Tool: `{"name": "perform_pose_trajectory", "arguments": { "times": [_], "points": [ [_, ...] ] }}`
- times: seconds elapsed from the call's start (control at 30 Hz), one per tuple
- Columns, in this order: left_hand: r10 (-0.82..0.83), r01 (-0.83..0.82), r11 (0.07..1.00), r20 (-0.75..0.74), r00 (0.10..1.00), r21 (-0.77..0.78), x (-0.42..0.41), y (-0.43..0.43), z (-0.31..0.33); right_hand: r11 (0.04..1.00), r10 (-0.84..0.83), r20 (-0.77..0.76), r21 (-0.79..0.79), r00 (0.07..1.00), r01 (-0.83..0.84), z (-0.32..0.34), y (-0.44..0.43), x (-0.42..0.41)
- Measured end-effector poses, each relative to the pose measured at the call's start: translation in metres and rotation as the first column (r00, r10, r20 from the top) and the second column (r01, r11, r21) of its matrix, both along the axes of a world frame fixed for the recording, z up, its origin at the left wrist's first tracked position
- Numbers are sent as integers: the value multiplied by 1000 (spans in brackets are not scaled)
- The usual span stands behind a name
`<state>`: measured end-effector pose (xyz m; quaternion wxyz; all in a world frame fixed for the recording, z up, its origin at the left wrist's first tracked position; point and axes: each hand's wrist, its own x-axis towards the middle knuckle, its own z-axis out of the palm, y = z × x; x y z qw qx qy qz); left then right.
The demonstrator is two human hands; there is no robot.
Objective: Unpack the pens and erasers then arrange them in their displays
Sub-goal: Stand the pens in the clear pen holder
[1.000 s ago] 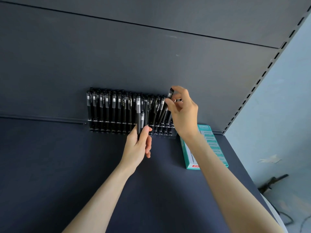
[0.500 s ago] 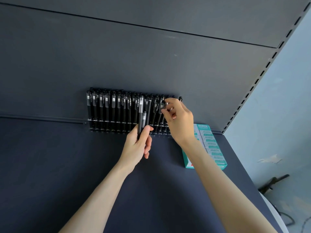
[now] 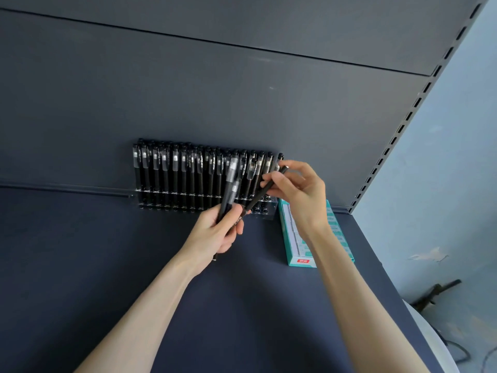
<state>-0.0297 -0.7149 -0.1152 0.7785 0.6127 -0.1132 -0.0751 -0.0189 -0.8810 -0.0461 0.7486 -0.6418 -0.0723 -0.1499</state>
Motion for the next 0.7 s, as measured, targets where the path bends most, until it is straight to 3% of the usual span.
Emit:
{"name": "perform_pose_trajectory", "arguments": {
  "times": [0.1, 0.17, 0.27, 0.43, 0.5, 0.6, 0.7],
  "points": [
    [148, -147, 985, 6, 989, -86, 3, 8, 5, 1000, 24, -58, -2, 998, -25, -6, -14, -7],
    [250, -248, 962, 1, 968, -117, 6, 15, 9, 981, 93, -134, -156, 987, -114, -15, -21, -11],
    [336, -334, 942, 50, 941, -35, 5, 18, 10, 837, 161, -223, -485, 961, -252, -27, -17, -14],
    [332, -336, 941, 109, 937, 26, -1, 7, 9, 709, 219, -189, -644, 957, -289, -33, 4, -16],
    [296, -299, 954, 110, 949, 17, -2, 7, 7, 752, 195, -169, -607, 966, -258, -30, 5, -15],
    [242, -242, 970, 68, 968, -3, -4, 3, 5, 908, 167, -164, -358, 972, -216, -23, 6, -14],
    [187, -187, 982, 24, 982, 34, -7, -3, 3, 979, 103, -118, -161, 988, -121, -16, 5, -11]
  ]
}}
